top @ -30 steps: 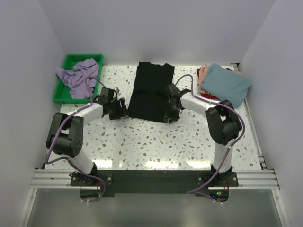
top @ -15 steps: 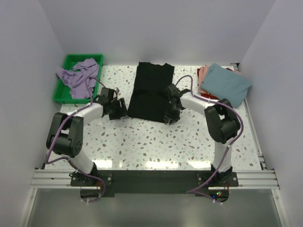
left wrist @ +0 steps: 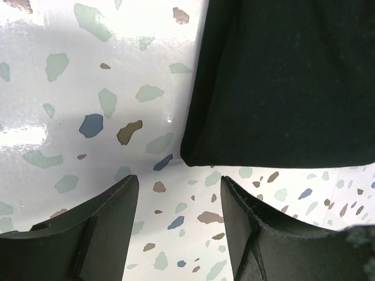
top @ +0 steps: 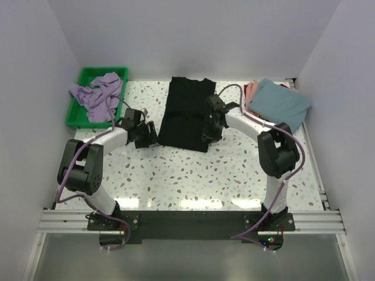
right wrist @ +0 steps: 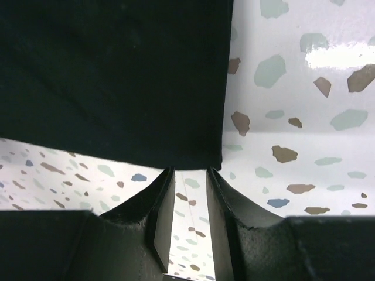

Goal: Fold and stack the t-shirts
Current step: Fold the tshirt

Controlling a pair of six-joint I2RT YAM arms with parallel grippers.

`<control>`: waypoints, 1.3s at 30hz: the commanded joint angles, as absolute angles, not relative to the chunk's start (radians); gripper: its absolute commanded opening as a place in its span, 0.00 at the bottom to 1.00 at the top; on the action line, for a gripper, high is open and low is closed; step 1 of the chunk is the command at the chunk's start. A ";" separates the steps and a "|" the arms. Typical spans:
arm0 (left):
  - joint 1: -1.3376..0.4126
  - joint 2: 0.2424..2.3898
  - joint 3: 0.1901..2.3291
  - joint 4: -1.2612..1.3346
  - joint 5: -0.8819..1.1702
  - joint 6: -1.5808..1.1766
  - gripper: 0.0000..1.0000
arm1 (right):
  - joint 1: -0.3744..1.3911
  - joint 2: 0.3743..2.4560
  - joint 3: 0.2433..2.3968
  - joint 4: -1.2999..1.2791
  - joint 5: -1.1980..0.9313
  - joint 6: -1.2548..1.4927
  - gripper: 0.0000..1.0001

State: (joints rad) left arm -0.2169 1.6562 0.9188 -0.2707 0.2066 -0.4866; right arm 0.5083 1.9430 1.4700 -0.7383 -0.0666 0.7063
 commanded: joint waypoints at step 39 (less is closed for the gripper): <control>-0.216 1.790 1.046 -0.275 0.199 -0.480 0.43 | 0.505 2.085 1.439 -0.758 -0.074 0.713 0.03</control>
